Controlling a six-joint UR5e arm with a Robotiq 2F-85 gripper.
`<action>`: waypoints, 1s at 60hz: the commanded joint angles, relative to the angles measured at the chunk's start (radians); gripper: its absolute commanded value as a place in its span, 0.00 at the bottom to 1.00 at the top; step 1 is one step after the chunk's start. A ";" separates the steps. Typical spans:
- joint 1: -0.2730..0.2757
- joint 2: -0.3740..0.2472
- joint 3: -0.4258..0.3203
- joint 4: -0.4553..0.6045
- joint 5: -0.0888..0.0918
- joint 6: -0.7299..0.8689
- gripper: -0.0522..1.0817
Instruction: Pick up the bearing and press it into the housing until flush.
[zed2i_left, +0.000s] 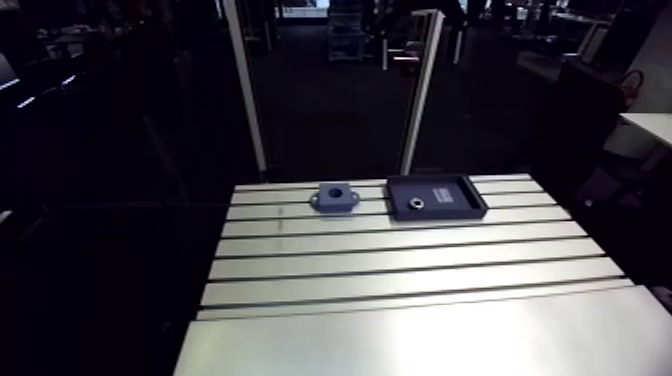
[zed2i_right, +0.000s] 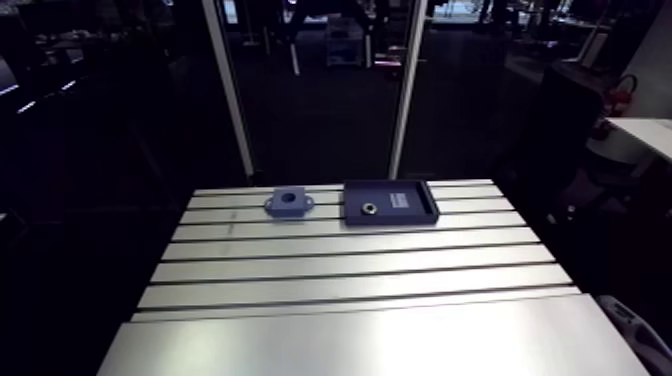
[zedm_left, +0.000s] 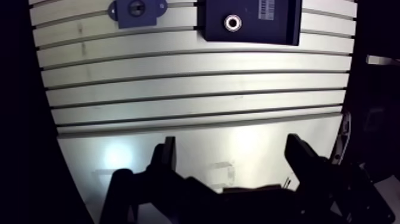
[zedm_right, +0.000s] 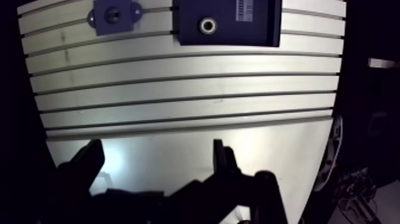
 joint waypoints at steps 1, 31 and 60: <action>-0.032 0.052 0.025 -0.124 0.002 -0.037 0.05; -0.075 0.207 0.053 -0.289 0.017 -0.050 0.05; -0.118 0.268 0.118 -0.419 0.058 -0.110 0.05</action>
